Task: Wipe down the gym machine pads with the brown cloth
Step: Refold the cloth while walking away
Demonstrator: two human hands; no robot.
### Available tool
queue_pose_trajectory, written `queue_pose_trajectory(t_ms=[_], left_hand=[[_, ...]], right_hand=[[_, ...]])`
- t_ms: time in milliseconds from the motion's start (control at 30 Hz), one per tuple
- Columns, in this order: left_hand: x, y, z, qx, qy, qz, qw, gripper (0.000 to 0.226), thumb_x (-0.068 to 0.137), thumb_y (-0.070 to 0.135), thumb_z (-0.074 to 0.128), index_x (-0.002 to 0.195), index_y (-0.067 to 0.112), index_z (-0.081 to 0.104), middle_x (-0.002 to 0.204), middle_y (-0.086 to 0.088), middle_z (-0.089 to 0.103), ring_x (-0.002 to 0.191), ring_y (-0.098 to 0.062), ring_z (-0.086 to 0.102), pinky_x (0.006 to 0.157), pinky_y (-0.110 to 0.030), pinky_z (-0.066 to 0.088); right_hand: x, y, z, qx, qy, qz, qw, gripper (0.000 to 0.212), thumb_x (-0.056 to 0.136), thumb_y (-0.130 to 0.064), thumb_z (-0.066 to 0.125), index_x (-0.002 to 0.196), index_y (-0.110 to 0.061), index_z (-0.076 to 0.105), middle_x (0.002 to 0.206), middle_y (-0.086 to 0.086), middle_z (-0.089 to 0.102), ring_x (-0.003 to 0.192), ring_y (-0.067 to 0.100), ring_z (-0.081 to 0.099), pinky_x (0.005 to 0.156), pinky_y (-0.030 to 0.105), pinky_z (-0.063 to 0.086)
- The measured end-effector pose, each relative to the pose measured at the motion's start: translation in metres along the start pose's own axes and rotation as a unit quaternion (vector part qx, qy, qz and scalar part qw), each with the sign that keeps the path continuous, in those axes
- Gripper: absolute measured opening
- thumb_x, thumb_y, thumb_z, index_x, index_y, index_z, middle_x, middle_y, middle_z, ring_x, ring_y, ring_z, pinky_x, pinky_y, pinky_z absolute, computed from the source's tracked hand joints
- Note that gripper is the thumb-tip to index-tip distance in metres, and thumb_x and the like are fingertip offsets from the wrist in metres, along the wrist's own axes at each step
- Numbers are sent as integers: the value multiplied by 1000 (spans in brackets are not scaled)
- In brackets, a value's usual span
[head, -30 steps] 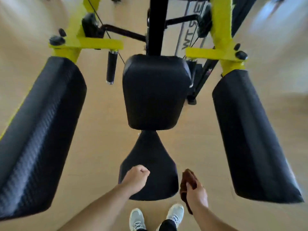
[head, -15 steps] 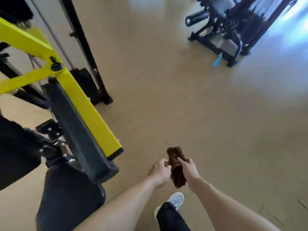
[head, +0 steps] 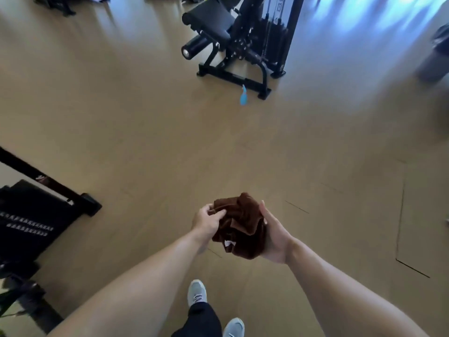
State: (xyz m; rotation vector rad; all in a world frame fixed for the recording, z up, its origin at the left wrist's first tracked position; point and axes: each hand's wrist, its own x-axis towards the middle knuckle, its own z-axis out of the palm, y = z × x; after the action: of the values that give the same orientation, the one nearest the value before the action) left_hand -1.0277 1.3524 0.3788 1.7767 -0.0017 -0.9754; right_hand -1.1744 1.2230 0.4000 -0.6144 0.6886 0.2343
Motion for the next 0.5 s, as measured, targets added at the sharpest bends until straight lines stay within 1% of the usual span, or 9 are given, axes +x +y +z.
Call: queue_pose_trajectory(t_ms=[33, 67, 100, 167, 233, 267, 333, 433, 500], left_hand=[[15, 16, 16, 3, -7, 14, 1000, 7, 90, 20, 68, 97, 19, 67, 92, -1, 75, 79, -15, 70, 66, -26, 53], [34, 31, 33, 6, -15, 27, 1000, 9, 90, 20, 68, 99, 20, 68, 94, -1, 75, 81, -16, 71, 66, -27, 54], [42, 41, 41, 5, -17, 37, 999, 11, 90, 20, 68, 101, 19, 68, 96, -2, 76, 83, -17, 72, 67, -27, 54], [74, 67, 65, 4, -25, 49, 998, 14, 90, 17, 70, 104, 15, 67, 98, -3, 76, 84, -18, 71, 71, -28, 55], [112, 94, 93, -5, -51, 50, 997, 14, 90, 12, 70, 103, 10, 66, 99, -7, 75, 84, -19, 69, 79, -31, 55], [131, 108, 107, -10, -65, 48, 997, 12, 90, 9, 69, 101, 9, 65, 100, -9, 75, 83, -20, 69, 83, -33, 55], [170, 139, 133, -17, -83, 45, 995, 9, 89, 10, 70, 96, 14, 65, 100, -10, 75, 82, -20, 70, 85, -36, 56], [224, 195, 169, -30, -117, 30, 992, 12, 87, 15, 74, 96, 16, 66, 105, -13, 75, 86, -23, 72, 78, -34, 59], [252, 232, 191, -41, -145, -4, 989, 21, 86, 28, 75, 99, 15, 67, 105, -15, 76, 86, -24, 73, 71, -32, 57]], right_hand=[[3, -19, -10, -26, 7, -5, 1000, 71, 98, -66, 37, 141, -14, 57, 142, 18, 57, 134, 40, 49, 115, 52, 35], [12, -38, -23, -67, 34, -10, 997, 62, 97, -59, 48, 139, -14, 58, 136, 17, 62, 130, 39, 54, 113, 53, 38], [18, -48, -29, -113, 72, -9, 991, 60, 92, -53, 61, 139, -16, 58, 130, 13, 67, 125, 36, 59, 111, 53, 41], [39, -78, -50, -177, 174, -48, 967, 79, 76, -49, 80, 145, -26, 47, 126, 3, 69, 118, 25, 64, 105, 51, 47], [61, -115, -66, -197, 251, -120, 940, 98, 68, -48, 88, 150, -37, 36, 136, -3, 58, 123, 18, 56, 103, 44, 47], [73, -137, -74, -213, 263, -151, 929, 98, 66, -47, 89, 149, -41, 37, 138, -3, 53, 125, 17, 54, 103, 41, 47], [95, -180, -83, -262, 256, -189, 911, 93, 63, -44, 91, 144, -46, 45, 136, -5, 53, 121, 15, 58, 102, 38, 50], [123, -244, -91, -253, 242, -232, 908, 80, 69, -29, 91, 139, -41, 53, 130, -11, 60, 111, 13, 67, 95, 30, 56], [134, -287, -96, -213, 250, -258, 909, 64, 75, -23, 88, 130, -38, 60, 122, -7, 67, 102, 15, 72, 89, 34, 60]])
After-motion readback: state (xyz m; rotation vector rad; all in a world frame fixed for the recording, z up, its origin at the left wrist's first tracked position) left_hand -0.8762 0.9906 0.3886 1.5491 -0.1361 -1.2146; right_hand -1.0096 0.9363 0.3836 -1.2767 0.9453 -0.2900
